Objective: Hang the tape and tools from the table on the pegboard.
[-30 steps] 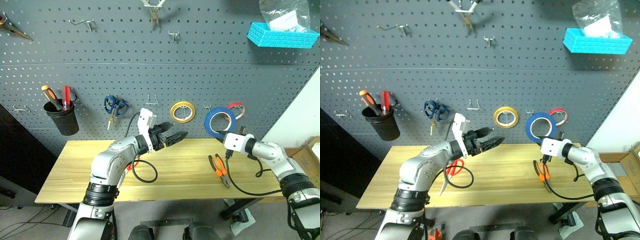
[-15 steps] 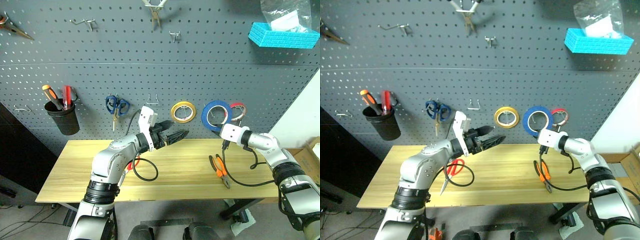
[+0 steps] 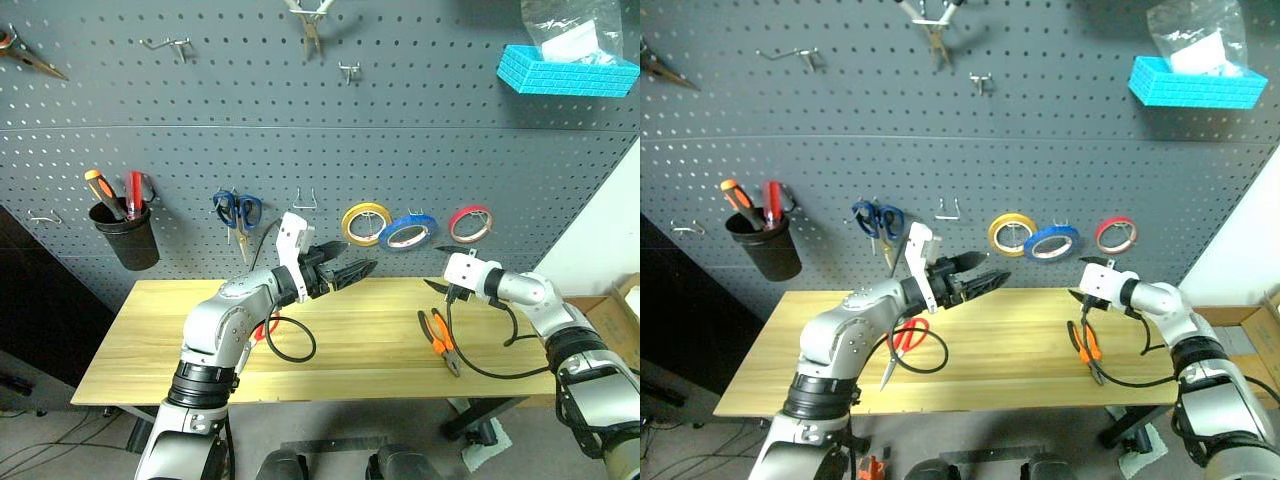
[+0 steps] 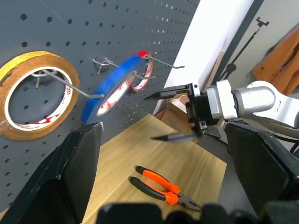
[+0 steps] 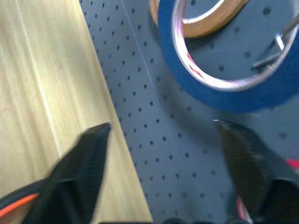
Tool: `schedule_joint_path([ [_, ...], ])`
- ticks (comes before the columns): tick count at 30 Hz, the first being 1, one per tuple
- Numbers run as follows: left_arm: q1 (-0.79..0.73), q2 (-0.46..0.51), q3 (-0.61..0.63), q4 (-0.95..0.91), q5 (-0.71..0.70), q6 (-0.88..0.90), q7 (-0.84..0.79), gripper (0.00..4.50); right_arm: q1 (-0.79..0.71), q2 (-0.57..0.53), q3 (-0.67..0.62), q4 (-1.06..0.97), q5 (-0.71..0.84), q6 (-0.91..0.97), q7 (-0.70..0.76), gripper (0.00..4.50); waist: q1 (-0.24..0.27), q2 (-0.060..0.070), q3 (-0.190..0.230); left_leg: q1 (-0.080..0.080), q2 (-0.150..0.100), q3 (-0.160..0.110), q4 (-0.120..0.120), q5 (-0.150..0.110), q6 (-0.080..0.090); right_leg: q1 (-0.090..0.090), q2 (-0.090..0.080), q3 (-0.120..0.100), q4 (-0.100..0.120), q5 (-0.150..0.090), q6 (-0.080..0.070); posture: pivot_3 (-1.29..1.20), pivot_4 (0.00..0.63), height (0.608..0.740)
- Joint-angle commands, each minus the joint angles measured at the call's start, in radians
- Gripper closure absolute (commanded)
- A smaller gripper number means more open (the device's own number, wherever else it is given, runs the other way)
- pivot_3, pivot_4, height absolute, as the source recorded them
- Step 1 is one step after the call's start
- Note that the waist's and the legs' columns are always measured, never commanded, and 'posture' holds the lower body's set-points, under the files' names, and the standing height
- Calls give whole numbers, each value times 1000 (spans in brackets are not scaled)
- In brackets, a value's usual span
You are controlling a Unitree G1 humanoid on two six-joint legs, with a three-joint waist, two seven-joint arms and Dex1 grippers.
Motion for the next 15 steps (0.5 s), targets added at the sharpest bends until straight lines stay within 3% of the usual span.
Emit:
schedule_joint_path([
  [1, 24, 4, -13, -47, -4, -8, -6, 32, 112, -38, -64, -183, 50, 77, -16, 48, 1, 0, 0, 0, 0, 0, 0, 0, 0, 0, 0, 0, 0, 0, 0, 33, 64, 740],
  [5, 96, 36, -66, -70, 34, -33, -27, 32, 331, -50, -152, -501, 97, 307, -42, 48, 4, 2, 4, 0, 0, 0, -1, -1, 0, 0, -1, 0, -1, 0, 0, 27, 104, 740],
  [8, 160, 60, -90, -92, 45, -43, -43, 32, 461, -35, -197, -740, 135, 585, -22, 48, 1, 6, 16, 2, 1, 2, -1, -1, 1, 0, -1, 2, 1, -1, 0, 20, 134, 740],
  [11, 251, 128, -168, -73, 141, -138, -89, 32, 464, 78, -223, -908, 222, 1020, -52, 48, -10, 1, 42, 10, 2, 5, -3, -1, 1, 2, 0, 7, 3, -3, 3, 19, 171, 740],
  [15, 305, 185, -224, -78, 222, -224, -117, 32, 356, 193, -268, -962, 270, 1399, -134, 48, -10, -3, 79, 20, 3, 9, -2, -1, 1, 6, 0, 13, 12, -7, -2, 27, 201, 740],
])
